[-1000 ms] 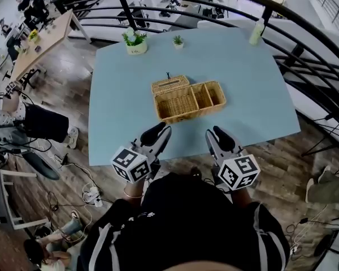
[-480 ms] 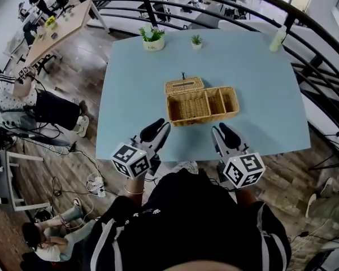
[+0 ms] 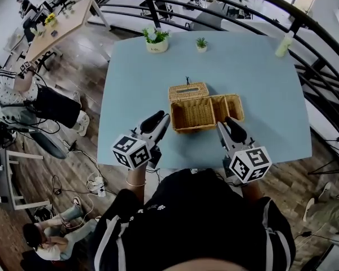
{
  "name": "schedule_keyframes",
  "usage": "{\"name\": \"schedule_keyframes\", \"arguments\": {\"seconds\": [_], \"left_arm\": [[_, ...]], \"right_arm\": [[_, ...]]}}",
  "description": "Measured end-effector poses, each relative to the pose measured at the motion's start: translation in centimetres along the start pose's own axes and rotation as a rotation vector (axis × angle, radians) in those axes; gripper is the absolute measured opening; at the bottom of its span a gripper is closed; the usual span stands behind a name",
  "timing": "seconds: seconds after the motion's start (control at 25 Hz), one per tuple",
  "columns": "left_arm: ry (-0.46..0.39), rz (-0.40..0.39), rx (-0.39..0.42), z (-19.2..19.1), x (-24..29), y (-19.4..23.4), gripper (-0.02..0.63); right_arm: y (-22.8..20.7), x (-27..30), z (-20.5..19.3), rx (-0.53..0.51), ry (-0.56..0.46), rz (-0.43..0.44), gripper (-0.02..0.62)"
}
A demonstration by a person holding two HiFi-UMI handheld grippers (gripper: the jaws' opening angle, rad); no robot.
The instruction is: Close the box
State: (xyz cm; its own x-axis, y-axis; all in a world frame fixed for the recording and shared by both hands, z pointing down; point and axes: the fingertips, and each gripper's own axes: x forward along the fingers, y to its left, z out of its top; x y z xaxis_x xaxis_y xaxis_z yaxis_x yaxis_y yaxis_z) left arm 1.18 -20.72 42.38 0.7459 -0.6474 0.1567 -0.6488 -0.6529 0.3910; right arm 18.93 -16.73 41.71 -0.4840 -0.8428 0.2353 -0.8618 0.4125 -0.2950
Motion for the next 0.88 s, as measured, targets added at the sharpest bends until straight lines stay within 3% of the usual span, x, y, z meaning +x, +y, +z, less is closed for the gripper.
{"name": "schedule_keyframes", "arguments": {"seconds": [0.28,0.88], "left_arm": [[0.037,0.061,-0.047,-0.4,0.3,3.6,0.074],[0.105,0.046,-0.173,-1.3,3.6,10.4,0.094]], "right_arm": [[-0.6,2.9,0.5,-0.010,0.041,0.016,0.115],[-2.0,7.4,1.0,-0.027,0.112,-0.020,0.115]]}}
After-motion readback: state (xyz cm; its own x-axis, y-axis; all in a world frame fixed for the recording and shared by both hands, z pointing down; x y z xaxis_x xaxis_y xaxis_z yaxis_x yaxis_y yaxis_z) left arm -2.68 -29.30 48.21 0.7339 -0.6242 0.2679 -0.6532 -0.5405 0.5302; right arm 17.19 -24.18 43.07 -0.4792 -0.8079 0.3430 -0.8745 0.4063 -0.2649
